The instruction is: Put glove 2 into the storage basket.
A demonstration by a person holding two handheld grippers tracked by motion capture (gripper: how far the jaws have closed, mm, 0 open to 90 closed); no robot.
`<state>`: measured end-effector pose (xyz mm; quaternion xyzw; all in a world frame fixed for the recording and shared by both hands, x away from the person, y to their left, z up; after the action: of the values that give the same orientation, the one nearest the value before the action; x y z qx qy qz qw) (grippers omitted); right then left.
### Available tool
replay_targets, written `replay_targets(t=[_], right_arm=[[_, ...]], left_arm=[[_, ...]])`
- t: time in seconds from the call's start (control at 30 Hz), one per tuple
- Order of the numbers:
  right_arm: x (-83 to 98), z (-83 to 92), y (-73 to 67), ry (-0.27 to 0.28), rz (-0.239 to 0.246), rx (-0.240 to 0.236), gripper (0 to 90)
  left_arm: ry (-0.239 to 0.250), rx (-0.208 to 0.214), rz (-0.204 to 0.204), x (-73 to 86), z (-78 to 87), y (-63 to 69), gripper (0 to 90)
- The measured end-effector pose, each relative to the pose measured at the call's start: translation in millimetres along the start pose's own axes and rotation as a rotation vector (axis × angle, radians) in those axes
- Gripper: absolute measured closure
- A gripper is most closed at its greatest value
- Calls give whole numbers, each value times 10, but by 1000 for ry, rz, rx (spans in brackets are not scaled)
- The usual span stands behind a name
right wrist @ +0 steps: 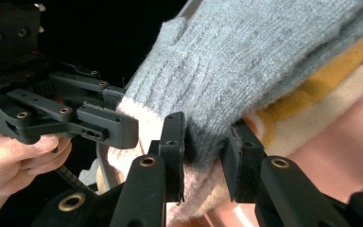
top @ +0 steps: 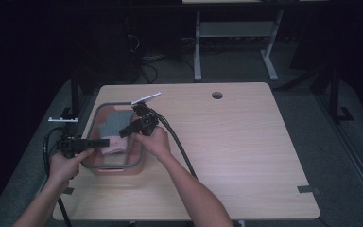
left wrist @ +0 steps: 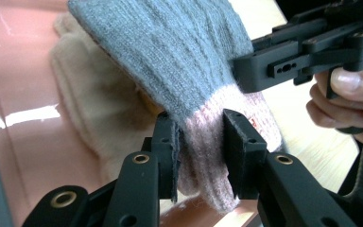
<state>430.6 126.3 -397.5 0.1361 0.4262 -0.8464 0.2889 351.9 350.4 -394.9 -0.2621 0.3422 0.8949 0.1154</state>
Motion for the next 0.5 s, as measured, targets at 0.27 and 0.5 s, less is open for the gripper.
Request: replay_targets(t=[0.27,0.5], right_arm=[[10,-90,11,-36,0,12,709],[28,-21,22,-34,3,40,710]], left_arm=[[-18,-21,2,59,-35,-65,681],[-45,-66,2,76,-95,-80,680]])
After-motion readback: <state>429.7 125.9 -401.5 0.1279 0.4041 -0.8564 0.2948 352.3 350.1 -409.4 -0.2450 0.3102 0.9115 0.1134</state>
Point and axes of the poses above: each handheld gripper's, and its own axes: z roughly backward along the jaws, x roughly out of its underside, y roughly to its right, the point moved 2 cm from there along -z, roughly forward along the jaws, and after that the axes turned 3 degrees about -y, right-handed, at the moved point
